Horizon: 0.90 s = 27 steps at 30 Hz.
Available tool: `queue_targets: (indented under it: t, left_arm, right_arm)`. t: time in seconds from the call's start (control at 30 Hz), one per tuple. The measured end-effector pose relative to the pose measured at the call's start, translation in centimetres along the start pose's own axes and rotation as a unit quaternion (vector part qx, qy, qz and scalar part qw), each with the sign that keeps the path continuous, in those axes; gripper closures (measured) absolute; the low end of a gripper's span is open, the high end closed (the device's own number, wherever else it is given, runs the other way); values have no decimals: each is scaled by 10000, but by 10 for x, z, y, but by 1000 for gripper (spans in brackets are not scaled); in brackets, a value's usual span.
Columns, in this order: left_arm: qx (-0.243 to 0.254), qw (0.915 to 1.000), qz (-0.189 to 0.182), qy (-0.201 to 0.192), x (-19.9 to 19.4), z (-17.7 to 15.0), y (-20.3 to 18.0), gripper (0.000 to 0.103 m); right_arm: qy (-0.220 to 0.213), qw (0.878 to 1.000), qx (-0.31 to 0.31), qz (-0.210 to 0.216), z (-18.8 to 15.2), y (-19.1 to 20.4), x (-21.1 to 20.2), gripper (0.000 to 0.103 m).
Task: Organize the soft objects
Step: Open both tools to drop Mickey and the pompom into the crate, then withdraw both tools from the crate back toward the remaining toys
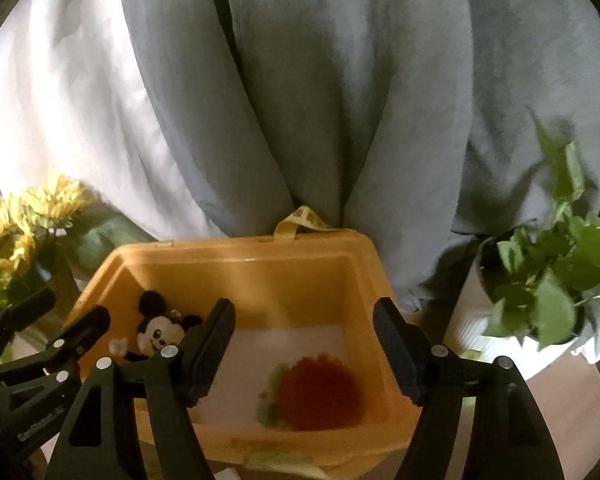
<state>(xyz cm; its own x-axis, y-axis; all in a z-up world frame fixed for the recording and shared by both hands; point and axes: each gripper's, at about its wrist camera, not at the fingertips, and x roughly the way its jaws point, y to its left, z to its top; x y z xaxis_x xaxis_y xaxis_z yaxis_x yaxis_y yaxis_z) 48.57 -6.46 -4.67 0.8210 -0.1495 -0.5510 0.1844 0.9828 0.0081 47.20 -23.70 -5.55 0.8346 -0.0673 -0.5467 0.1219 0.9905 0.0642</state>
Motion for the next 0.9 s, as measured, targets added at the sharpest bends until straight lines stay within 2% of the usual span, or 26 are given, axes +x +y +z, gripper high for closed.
queue_targets:
  t: [0.47,0.9]
  left_arm:
    - [94,9992,-33,-384,-69,-8,5,22]
    - [157,9990,-148,-389,-112,-36,14,22]
  right_arm:
    - [-407,9989,130,-174,-11,1,-78,31]
    - [-370,9981,297,-404,-44,7,-125,31]
